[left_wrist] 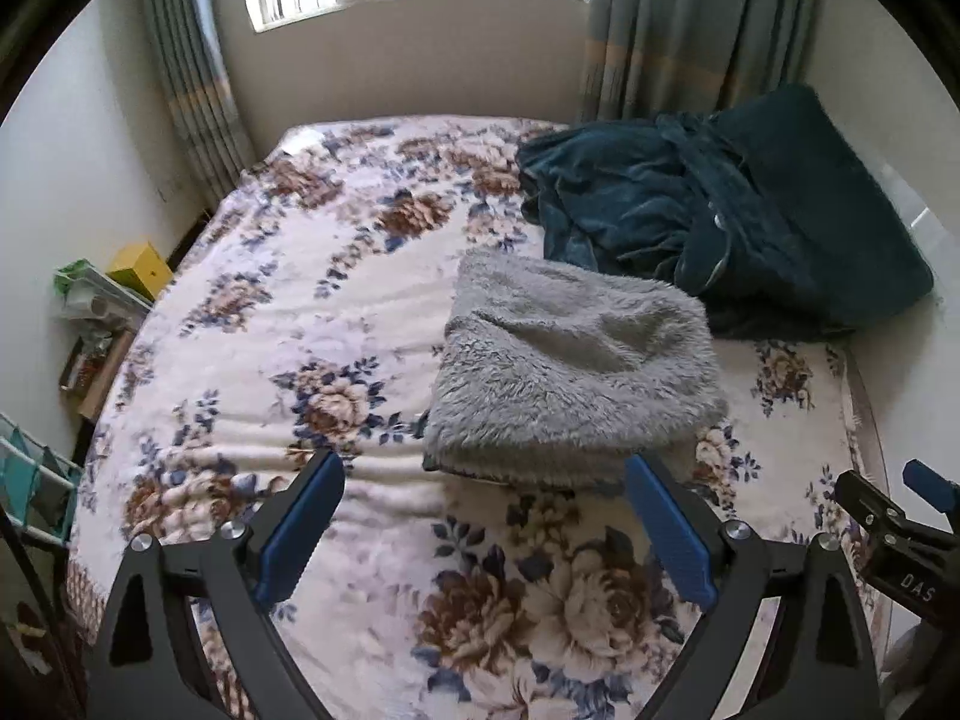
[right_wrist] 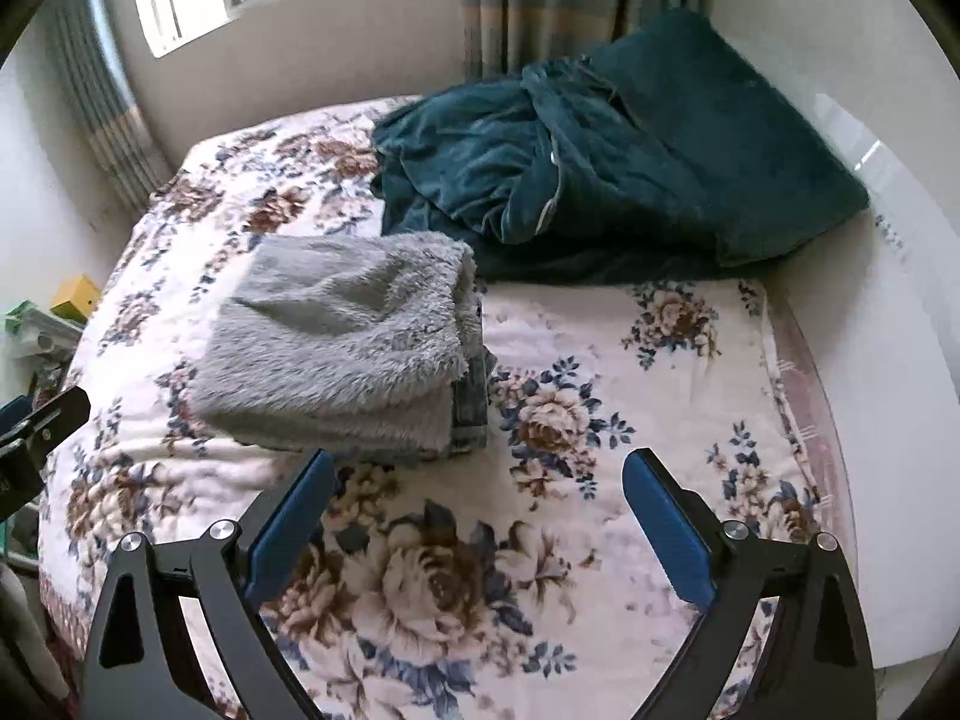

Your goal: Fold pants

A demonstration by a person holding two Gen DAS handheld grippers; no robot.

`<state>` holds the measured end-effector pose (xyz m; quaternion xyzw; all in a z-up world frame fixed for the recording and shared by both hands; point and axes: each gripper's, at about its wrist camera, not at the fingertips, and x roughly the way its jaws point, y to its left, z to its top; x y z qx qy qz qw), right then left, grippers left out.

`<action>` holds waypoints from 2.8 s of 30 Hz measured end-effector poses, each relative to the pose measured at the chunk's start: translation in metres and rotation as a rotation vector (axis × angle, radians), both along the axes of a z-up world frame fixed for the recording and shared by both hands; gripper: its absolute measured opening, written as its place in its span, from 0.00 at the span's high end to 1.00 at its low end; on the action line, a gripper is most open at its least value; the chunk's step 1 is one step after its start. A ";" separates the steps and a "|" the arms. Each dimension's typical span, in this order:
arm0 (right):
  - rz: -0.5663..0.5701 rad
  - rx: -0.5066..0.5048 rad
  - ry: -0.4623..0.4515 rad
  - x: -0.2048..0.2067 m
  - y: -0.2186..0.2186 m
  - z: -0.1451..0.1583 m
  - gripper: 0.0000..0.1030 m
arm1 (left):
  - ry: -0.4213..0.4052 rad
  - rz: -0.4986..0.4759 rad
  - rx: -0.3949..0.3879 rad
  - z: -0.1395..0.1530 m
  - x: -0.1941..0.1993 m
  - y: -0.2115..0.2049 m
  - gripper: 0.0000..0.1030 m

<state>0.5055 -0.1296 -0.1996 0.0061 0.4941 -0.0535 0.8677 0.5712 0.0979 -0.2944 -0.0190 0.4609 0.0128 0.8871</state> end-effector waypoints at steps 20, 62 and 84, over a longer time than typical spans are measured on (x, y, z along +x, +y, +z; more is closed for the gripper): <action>0.081 -0.032 -0.195 -0.243 0.002 0.192 0.04 | -0.172 0.034 -0.004 0.144 -0.215 -0.001 0.07; 0.045 -0.052 -0.310 -0.275 0.014 0.260 0.01 | -0.271 0.027 0.081 0.176 -0.234 -0.009 0.00; 0.035 -0.051 -0.250 -0.244 0.014 0.223 0.01 | -0.235 0.057 0.088 0.166 -0.209 -0.009 0.00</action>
